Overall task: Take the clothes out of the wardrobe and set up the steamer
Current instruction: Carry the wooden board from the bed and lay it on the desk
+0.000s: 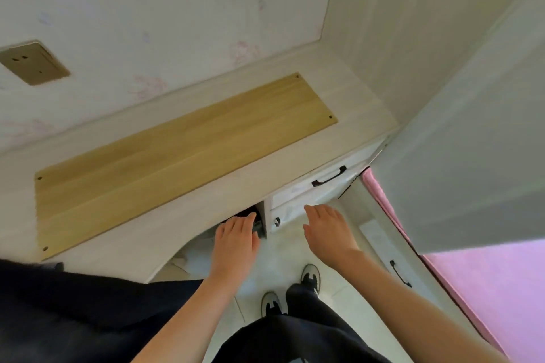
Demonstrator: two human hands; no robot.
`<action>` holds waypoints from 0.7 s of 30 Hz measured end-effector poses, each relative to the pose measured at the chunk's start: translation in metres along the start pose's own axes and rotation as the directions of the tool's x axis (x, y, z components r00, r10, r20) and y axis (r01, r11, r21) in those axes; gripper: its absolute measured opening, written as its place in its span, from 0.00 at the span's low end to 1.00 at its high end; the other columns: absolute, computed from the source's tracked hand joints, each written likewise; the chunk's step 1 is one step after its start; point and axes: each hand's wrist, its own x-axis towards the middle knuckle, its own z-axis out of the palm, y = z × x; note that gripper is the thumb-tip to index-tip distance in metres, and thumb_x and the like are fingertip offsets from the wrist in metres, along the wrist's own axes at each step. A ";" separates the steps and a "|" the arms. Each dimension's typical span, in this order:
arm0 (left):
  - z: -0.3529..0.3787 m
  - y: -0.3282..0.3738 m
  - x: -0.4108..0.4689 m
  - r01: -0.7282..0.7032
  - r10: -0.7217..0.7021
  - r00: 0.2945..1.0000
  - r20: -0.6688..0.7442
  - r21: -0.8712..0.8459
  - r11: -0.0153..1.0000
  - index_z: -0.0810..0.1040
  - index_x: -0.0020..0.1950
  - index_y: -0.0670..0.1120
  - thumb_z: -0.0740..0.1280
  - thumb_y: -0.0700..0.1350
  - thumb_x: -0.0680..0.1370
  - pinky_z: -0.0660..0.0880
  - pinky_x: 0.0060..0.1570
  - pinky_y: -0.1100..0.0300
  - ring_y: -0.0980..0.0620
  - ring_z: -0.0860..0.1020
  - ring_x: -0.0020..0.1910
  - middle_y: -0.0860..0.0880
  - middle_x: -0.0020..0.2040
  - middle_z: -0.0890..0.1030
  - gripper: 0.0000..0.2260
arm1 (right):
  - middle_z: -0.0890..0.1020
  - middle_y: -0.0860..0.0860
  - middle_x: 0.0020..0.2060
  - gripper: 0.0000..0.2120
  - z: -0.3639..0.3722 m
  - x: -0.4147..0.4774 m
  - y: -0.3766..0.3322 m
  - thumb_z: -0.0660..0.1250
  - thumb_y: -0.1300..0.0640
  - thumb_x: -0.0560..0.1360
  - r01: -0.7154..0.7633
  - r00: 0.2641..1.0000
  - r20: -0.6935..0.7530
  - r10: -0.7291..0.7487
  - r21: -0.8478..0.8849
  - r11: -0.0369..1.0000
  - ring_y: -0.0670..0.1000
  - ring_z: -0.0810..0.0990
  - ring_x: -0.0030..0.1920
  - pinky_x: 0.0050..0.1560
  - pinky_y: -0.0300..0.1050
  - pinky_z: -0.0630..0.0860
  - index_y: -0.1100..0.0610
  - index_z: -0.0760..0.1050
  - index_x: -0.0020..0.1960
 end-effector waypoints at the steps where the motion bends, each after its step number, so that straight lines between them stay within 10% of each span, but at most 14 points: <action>1: 0.000 0.007 0.000 -0.048 0.048 0.999 -0.017 -0.011 0.999 0.76 0.65 0.43 0.68 0.45 0.75 0.77 0.53 0.50 0.47 0.79 0.54 0.49 0.52 0.82 0.19 | 0.72 0.56 0.65 0.21 0.001 -0.012 0.004 0.56 0.54 0.81 -0.007 0.999 -0.038 0.008 0.018 1.000 0.57 0.68 0.68 0.70 0.50 0.62 0.59 0.63 0.72; 7: 0.005 0.064 -0.005 -0.270 0.267 0.962 -0.053 -0.041 0.962 0.78 0.61 0.41 0.73 0.42 0.72 0.78 0.46 0.52 0.48 0.80 0.48 0.49 0.45 0.82 0.18 | 0.83 0.53 0.48 0.20 0.008 -0.082 0.032 0.76 0.53 0.67 -0.160 0.962 -0.221 0.163 0.032 0.987 0.56 0.83 0.51 0.53 0.50 0.79 0.59 0.79 0.57; 21: 0.052 0.255 -0.083 -0.569 0.576 0.815 0.063 -0.102 0.816 0.76 0.64 0.44 0.61 0.45 0.79 0.74 0.48 0.55 0.49 0.77 0.51 0.51 0.48 0.82 0.15 | 0.83 0.54 0.50 0.20 0.053 -0.285 0.138 0.72 0.53 0.70 -0.464 0.836 -0.266 0.480 0.126 0.877 0.57 0.81 0.54 0.58 0.51 0.77 0.59 0.77 0.60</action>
